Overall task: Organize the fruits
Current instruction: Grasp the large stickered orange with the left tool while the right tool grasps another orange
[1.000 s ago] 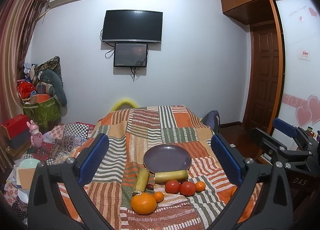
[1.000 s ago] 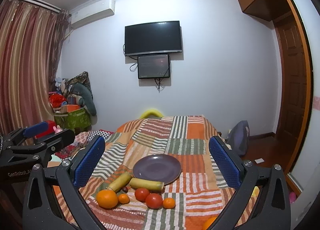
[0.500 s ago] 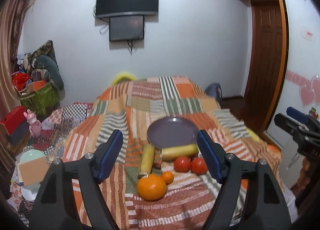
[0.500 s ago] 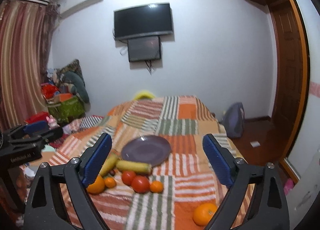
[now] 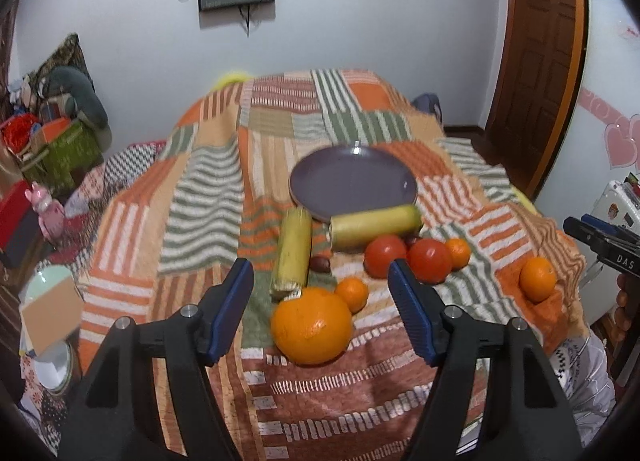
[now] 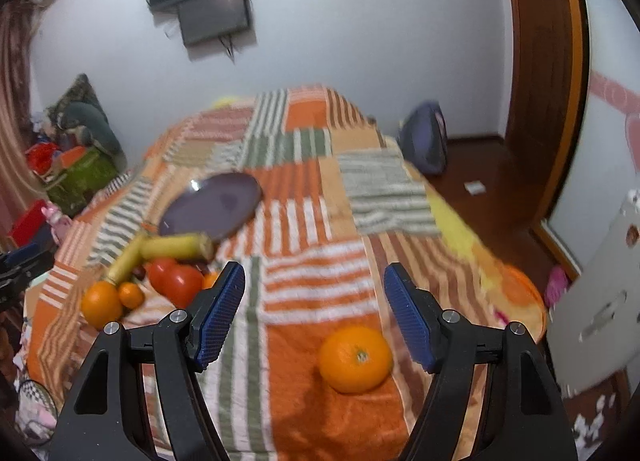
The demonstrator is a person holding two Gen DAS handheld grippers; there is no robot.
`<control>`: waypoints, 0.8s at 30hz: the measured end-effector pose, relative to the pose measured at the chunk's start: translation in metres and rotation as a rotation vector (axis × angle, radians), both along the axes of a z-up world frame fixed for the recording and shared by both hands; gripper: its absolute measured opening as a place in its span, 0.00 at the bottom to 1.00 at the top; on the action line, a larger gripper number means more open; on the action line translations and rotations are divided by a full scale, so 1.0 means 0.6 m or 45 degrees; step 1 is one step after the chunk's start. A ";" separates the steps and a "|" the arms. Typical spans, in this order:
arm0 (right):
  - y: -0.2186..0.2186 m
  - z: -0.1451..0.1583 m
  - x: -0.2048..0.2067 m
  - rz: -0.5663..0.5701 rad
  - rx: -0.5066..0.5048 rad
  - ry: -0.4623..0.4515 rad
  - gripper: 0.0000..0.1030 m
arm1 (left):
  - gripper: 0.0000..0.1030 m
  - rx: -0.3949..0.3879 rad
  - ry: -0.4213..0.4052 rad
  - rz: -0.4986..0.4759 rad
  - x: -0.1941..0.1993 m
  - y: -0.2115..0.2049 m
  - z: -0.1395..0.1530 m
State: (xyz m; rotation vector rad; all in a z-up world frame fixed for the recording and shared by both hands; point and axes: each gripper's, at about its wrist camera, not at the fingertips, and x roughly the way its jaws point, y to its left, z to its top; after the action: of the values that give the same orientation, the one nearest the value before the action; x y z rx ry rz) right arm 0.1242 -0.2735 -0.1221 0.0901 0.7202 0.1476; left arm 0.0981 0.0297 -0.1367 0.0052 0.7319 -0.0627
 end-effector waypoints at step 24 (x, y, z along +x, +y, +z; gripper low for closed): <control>-0.037 -0.137 0.044 -0.082 0.002 0.344 0.72 | 0.75 -0.096 0.296 0.024 0.068 0.015 -0.127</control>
State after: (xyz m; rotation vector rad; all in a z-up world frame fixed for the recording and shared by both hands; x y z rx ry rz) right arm 0.1508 -0.2957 -0.2041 0.1361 0.9855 0.0746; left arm 0.1388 0.0386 -0.2127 -0.0822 0.9613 -0.0737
